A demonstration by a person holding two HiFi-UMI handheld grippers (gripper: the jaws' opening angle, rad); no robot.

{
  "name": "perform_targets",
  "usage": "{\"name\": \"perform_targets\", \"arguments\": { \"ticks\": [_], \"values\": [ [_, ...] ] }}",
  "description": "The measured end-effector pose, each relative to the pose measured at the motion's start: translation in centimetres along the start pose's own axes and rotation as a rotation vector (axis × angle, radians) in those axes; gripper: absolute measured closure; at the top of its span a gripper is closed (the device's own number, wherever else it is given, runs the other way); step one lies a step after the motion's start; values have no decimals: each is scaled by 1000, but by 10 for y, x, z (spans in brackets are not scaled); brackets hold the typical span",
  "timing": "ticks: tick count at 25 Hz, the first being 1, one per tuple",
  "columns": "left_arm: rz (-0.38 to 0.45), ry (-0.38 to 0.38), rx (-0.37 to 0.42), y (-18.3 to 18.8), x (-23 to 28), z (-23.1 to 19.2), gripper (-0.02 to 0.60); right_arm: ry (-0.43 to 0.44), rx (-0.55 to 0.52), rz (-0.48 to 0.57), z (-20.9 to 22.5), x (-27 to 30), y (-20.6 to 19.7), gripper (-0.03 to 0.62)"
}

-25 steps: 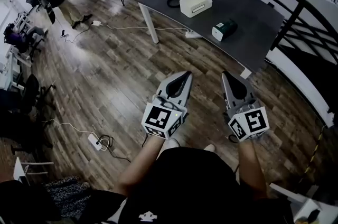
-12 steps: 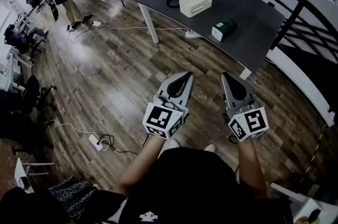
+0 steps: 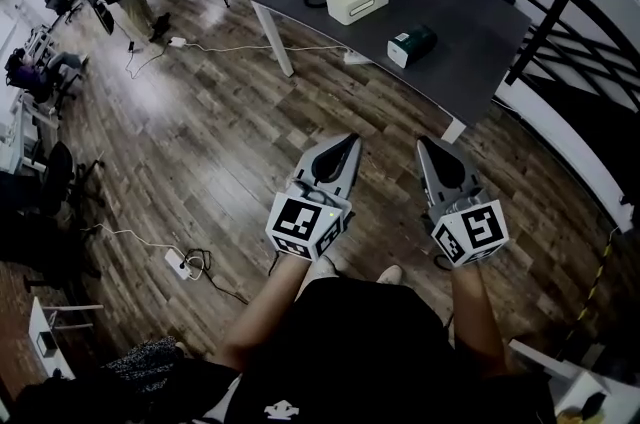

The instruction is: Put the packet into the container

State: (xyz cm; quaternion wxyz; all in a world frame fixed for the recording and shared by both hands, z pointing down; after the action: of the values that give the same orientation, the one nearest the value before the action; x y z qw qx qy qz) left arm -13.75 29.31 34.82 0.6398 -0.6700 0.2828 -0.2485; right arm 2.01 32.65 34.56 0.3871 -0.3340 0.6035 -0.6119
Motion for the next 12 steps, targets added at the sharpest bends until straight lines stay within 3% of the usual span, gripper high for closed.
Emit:
{"name": "perform_targets", "arguments": {
  "ticks": [6, 12],
  "values": [
    [41, -46, -55, -5, 16, 39, 575, -2, -10, -22, 27, -35, -3, 589],
    [28, -55, -54, -16, 28, 65, 575, -42, 35, -41, 59, -62, -14, 589]
  ]
}}
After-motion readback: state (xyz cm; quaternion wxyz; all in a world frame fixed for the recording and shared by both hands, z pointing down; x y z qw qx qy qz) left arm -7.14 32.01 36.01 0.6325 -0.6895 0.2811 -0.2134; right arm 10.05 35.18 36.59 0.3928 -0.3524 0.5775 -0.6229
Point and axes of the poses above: the fingertips, and each gripper's own axes: x forward along the fingers, z to its right, y out of its top, the point moved 5 cm from there along -x, backward along the fingers, and after that the axes turned 2 degrees about z, right-handed, at the moved point
